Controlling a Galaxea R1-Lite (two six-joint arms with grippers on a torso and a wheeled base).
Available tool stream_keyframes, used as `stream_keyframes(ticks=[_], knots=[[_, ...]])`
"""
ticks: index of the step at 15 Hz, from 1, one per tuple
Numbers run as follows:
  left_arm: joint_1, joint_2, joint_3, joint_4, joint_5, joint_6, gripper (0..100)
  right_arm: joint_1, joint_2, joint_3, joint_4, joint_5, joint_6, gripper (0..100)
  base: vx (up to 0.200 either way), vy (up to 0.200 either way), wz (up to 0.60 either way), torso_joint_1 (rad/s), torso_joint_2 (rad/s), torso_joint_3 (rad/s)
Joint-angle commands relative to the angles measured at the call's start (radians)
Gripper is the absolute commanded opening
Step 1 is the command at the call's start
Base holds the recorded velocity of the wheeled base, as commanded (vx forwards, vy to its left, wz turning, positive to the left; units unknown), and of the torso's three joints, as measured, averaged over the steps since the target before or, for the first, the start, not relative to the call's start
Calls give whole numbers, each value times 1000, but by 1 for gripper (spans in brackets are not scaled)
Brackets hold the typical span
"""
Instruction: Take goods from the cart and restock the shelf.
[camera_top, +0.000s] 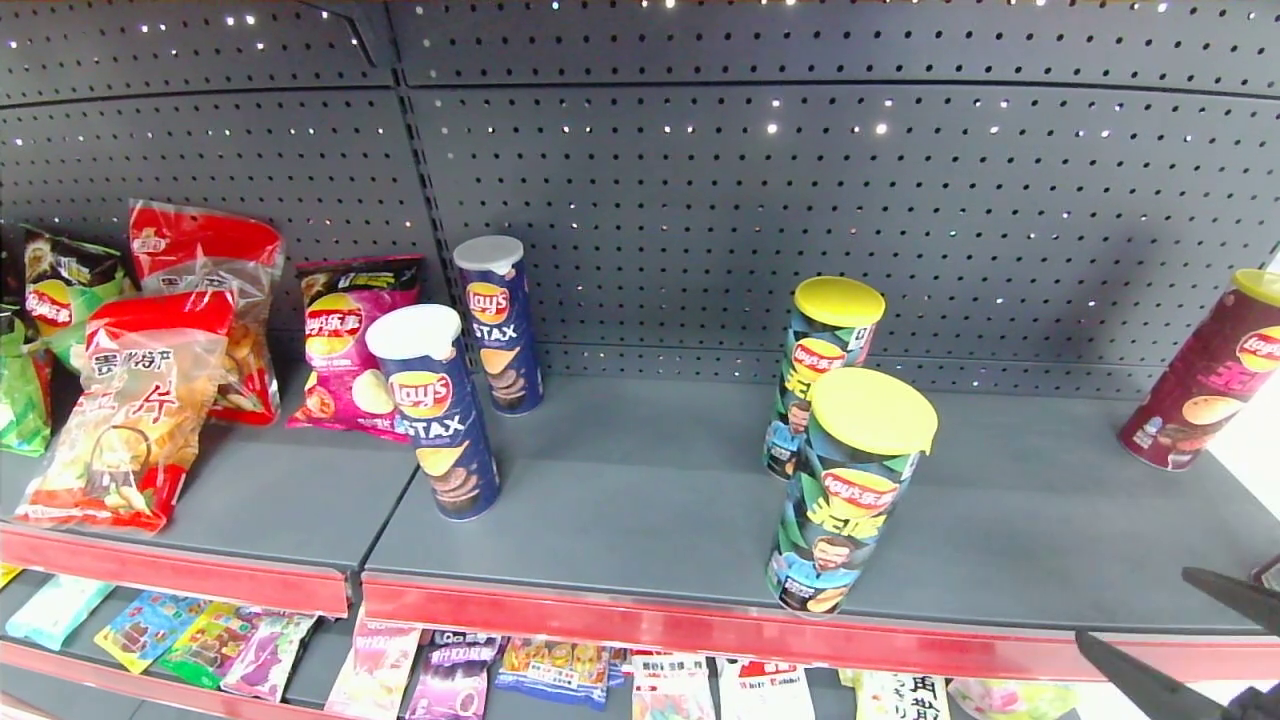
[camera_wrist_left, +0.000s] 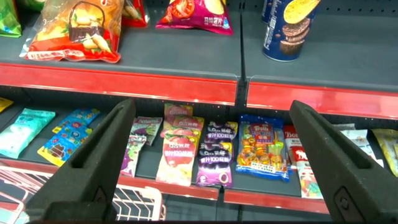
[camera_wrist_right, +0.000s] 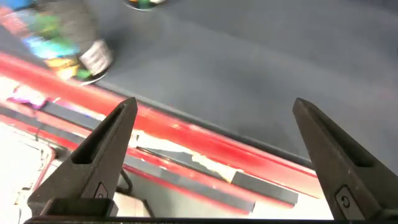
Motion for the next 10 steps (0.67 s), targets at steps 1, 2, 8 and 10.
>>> stream_keyframes(ticks=[1,2,8,10], knots=[[0,1,0,-1,0,0,100,-32,-183,61,21,49,-19,100,0,0,0,0,0,0],[0,1,0,-1,0,0,100,-45,-234,98,13,51,-21,100,0,0,0,0,0,0],[0,1,0,-1,0,0,100,-12,-313,150,-17,35,39,100,0,0,0,0,0,0],[0,1,0,-1,0,0,100,28,-319,150,-14,32,41,100,0,0,0,0,0,0]])
